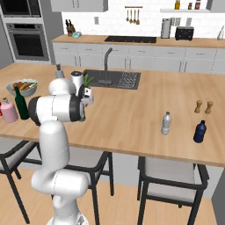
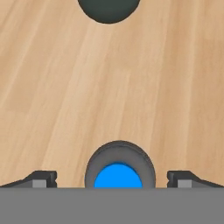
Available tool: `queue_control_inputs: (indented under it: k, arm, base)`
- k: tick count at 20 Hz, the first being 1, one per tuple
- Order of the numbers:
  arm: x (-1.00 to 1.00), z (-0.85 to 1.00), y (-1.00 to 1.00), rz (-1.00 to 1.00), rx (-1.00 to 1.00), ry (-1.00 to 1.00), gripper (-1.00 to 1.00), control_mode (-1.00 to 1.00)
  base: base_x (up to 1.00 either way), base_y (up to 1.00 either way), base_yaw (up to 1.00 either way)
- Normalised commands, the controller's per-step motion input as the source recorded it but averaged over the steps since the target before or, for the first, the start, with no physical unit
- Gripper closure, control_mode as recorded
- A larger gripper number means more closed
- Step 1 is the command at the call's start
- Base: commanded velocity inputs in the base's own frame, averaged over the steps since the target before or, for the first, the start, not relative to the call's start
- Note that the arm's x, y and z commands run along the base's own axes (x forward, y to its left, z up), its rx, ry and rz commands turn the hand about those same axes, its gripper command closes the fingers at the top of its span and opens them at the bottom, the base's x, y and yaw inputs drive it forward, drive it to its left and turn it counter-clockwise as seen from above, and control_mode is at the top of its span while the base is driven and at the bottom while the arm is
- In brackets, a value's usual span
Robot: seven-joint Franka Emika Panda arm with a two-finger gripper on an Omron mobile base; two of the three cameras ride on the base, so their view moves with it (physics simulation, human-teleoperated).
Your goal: Move the plastic bottles in the middle to the plastics group, and the glass bottles in the middle to the glass group.
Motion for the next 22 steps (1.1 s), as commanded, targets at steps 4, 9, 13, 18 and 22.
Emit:
queue_control_inputs:
  k: [4, 9, 13, 18, 22]
  arm:
    - [0.00, 0.00, 0.00, 0.00, 0.00, 0.01, 1.00, -1.00]
    - [0.00, 0.00, 0.00, 0.00, 0.00, 0.00, 1.00, -1.00]
    - [-0.11, 0.07, -0.20, 0.00, -0.02, -0.01, 1.00, -1.00]
    - [-0.24, 0.31, -0.78, -0.13, 0.00, 0.00, 1.00, -1.00]
    - [-0.24, 0.26, -1.00, -0.30, 0.00, 0.00, 1.00, -1.00]
  base:
    - [0.00, 0.00, 0.00]
    - [0.00, 0.00, 0.00]
    - [0.00, 0.00, 0.00]
    - [0.00, 0.00, 0.00]
    - [0.00, 0.00, 0.00]
